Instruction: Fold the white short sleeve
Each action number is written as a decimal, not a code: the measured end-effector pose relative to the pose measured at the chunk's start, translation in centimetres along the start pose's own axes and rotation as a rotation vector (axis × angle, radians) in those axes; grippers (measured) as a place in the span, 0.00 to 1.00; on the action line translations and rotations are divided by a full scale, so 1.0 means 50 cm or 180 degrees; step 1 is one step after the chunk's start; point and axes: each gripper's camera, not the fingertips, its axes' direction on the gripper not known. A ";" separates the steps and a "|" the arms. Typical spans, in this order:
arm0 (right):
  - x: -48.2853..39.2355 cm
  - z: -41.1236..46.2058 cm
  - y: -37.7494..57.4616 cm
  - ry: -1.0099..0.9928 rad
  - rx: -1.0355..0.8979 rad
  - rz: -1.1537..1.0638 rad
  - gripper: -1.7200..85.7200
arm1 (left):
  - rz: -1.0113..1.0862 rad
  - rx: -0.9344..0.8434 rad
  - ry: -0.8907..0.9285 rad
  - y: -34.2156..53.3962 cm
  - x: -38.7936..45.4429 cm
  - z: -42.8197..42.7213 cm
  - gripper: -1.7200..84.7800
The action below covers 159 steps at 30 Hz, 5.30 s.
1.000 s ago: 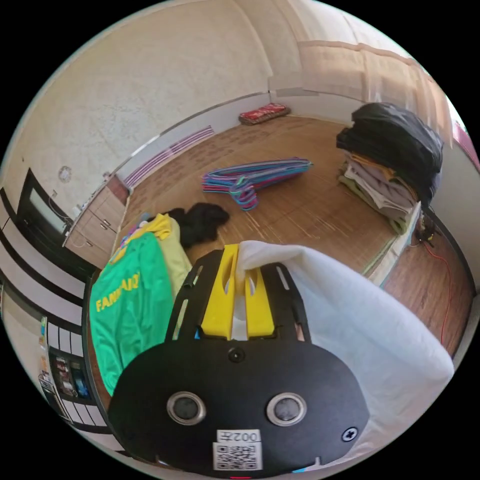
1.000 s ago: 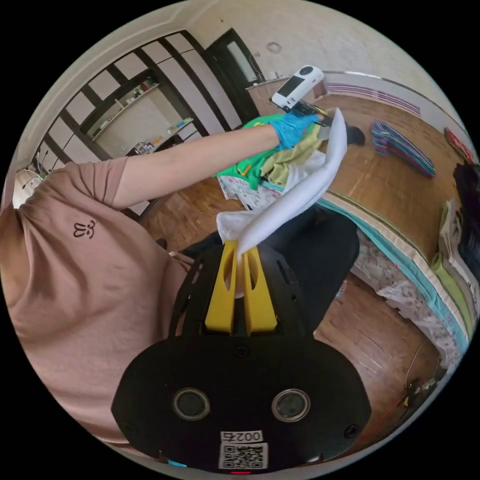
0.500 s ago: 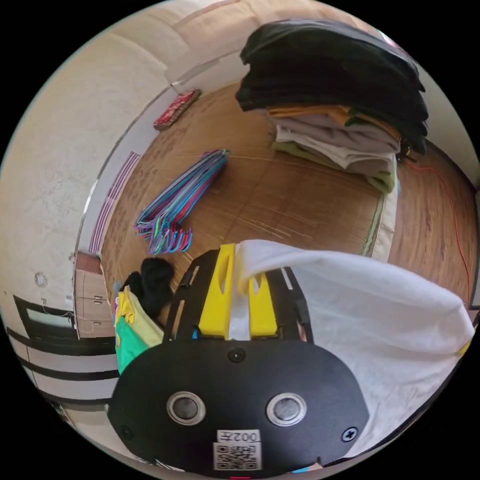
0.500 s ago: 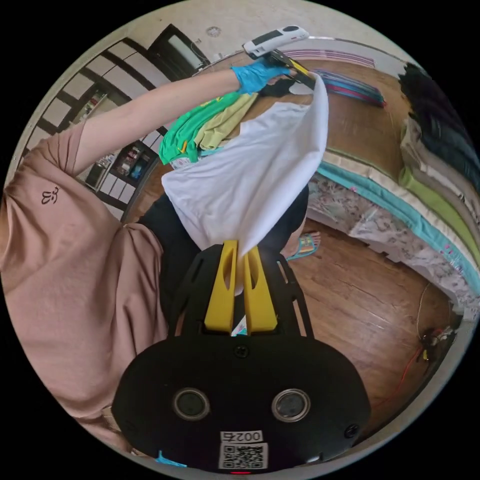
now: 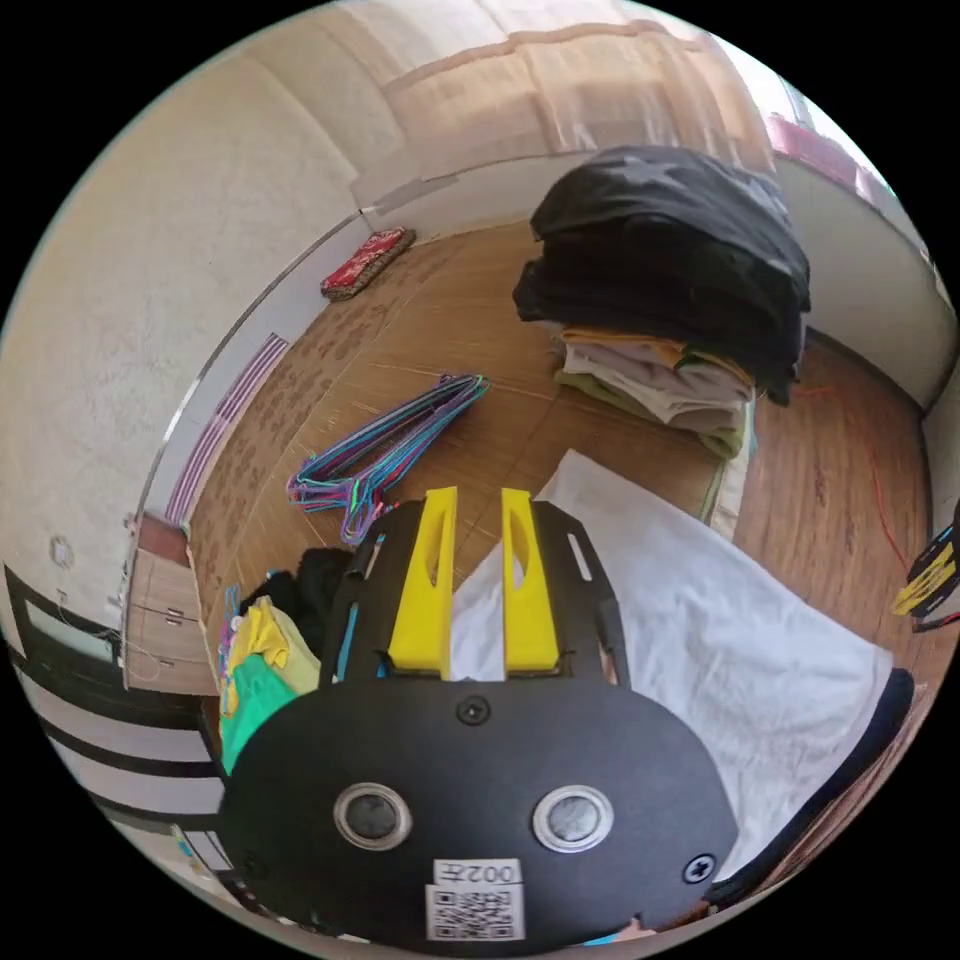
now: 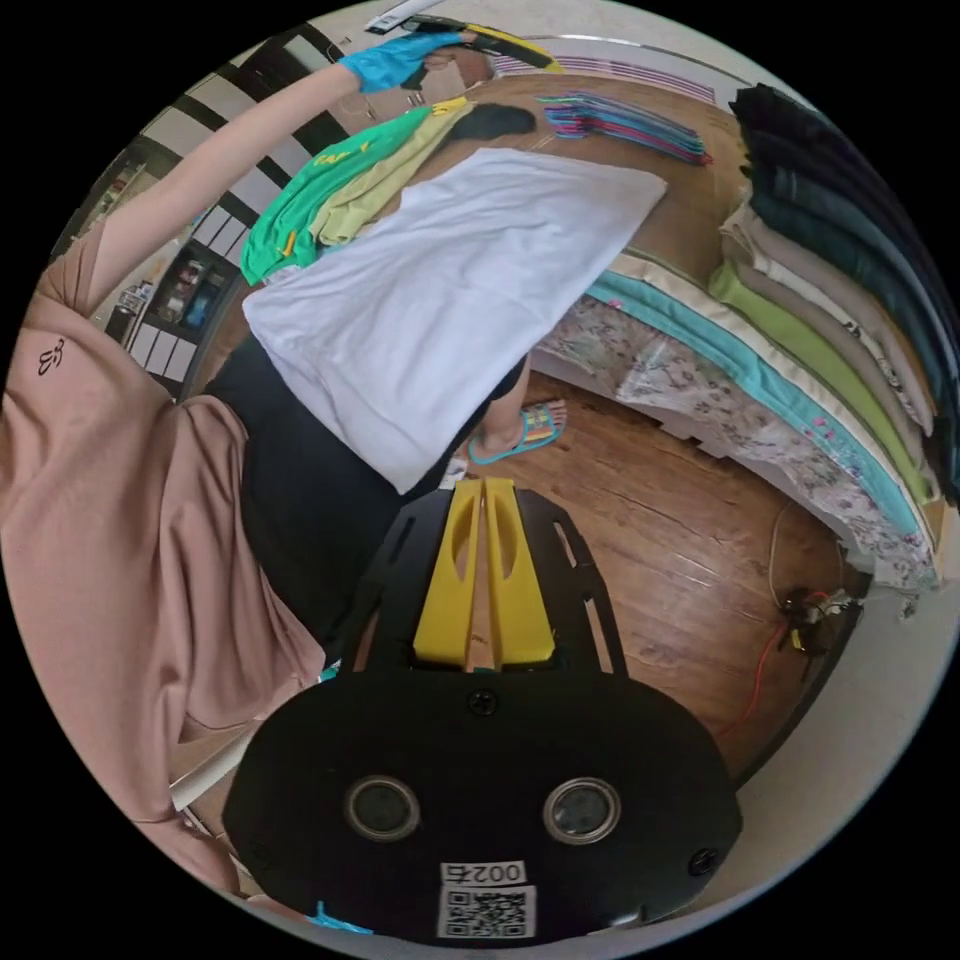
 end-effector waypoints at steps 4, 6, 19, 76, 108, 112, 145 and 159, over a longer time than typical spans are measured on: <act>-0.008 -0.060 0.007 0.0410 0.0367 0.0238 0.01 | -0.0467 0.0044 0.0211 0.081 -0.011 -0.043 0.06; -0.021 -0.085 0.002 0.0616 0.0562 0.0288 0.01 | -0.0735 0.0107 0.0368 0.147 0.003 -0.071 0.04; -0.212 -0.219 -0.169 0.0334 0.2031 0.0430 0.01 | -0.2467 -0.0608 0.0326 0.387 0.198 -0.146 0.01; -0.415 -0.173 -0.013 0.0562 0.1708 -0.0098 0.01 | -0.2072 -0.0309 0.0414 0.738 0.674 -0.184 0.01; -0.172 0.045 0.398 -0.0191 0.1177 -0.0027 0.14 | -0.1148 -0.0378 0.1102 1.193 0.525 -0.126 0.14; -0.173 0.054 0.402 -0.0175 0.1176 -0.0073 0.12 | -0.1044 -0.0355 0.1249 1.201 0.529 -0.104 0.08; -0.311 0.001 0.428 0.0304 0.1056 -0.0942 0.12 | -0.0300 0.0009 0.1174 1.183 0.585 -0.139 0.09; -0.336 -0.001 0.440 0.0496 0.0975 -0.0967 0.02 | 0.0307 -0.0235 0.1061 1.115 0.636 -0.095 0.01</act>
